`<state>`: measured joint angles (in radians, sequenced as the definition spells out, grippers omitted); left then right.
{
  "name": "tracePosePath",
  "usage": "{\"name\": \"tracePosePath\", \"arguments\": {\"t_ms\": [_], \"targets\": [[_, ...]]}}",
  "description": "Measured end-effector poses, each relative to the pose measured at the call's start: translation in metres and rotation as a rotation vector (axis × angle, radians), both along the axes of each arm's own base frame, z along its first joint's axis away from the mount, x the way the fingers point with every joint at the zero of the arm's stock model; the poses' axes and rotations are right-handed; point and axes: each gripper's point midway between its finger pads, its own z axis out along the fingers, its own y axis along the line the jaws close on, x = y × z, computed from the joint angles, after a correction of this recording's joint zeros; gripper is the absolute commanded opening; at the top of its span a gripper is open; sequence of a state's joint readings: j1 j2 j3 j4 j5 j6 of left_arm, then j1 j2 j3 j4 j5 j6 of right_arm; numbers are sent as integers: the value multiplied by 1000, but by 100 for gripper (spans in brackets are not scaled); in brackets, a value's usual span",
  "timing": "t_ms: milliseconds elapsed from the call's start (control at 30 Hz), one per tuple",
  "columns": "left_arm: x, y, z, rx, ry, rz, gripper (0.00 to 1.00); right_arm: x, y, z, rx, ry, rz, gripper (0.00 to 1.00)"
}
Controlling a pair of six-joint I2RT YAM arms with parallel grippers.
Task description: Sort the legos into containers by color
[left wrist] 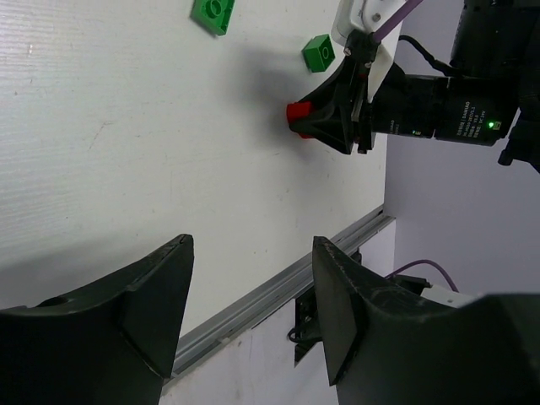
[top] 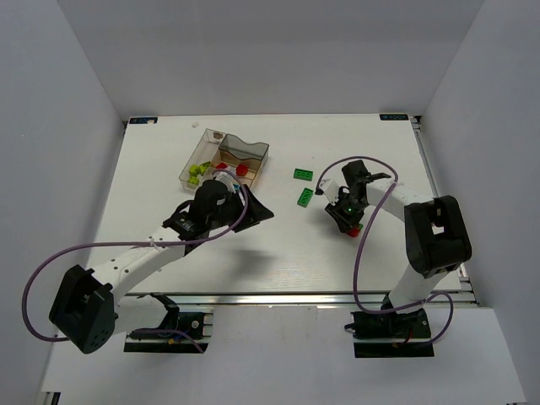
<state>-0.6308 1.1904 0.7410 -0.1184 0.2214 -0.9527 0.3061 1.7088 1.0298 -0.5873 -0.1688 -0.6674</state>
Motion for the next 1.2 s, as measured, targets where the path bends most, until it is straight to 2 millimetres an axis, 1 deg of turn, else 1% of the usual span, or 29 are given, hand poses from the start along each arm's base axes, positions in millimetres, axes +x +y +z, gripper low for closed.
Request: {"name": "tracePosePath", "arguments": {"t_ms": [33, 100, 133, 200, 233, 267, 300, 367, 400, 467, 533, 567, 700, 733, 800, 867, 900, 967, 1033, 1133, 1200], "targets": [[0, 0, 1, -2, -3, 2, 69, -1, 0, 0, 0, 5, 3, 0], [0, 1, 2, -8, -8, 6, 72, -4, 3, 4, 12, 22, 13, 0], [1, 0, 3, -17, -14, 9, 75, -6, 7, 9, 33, 41, 27, 0], [0, 0, 4, -45, -25, 16, 78, -6, 25, 30, 122, 82, 85, 0], [0, 0, 6, -65, -31, 20, 79, -4, 38, 45, 192, 98, 131, 0], [-1, -1, 7, -93, -43, 25, 80, -4, 51, 64, 263, 119, 187, 0], [-3, -1, 7, -122, -51, 29, 81, -2, 67, 88, 353, 130, 245, 0], [-4, -2, 9, -173, -66, 34, 81, 6, 97, 133, 528, 78, 355, 0], [-3, -2, 11, -199, -77, 36, 81, 3, 109, 155, 615, 45, 421, 0], [-2, -5, 19, -255, -109, 33, 82, -10, 126, 191, 749, -7, 528, 0], [1, -7, 33, -307, -155, 31, 83, -26, 139, 221, 854, -34, 610, 0], [3, -9, 44, -342, -191, 30, 84, -32, 147, 237, 908, -54, 654, 0], [8, -11, 81, -445, -311, 22, 84, -41, 171, 279, 1013, -140, 775, 0], [9, -11, 89, -465, -335, 23, 85, -42, 177, 287, 1032, -169, 798, 0], [12, -11, 103, -505, -380, 25, 86, -46, 186, 300, 1057, -223, 833, 0], [13, -10, 113, -539, -410, 30, 88, -48, 191, 312, 1081, -332, 878, 0], [14, -10, 118, -556, -422, 36, 89, -56, 190, 316, 1093, -366, 885, 0], [16, -7, 129, -592, -448, 52, 89, -64, 188, 327, 1113, -475, 915, 0], [19, -2, 142, -634, -482, 77, 89, -69, 188, 346, 1130, -591, 949, 0], [24, 9, 162, -698, -537, 139, 93, -68, 189, 374, 1136, -755, 990, 0], [24, 19, 169, -737, -563, 184, 94, -68, 189, 384, 1132, -844, 1006, 0]]}}
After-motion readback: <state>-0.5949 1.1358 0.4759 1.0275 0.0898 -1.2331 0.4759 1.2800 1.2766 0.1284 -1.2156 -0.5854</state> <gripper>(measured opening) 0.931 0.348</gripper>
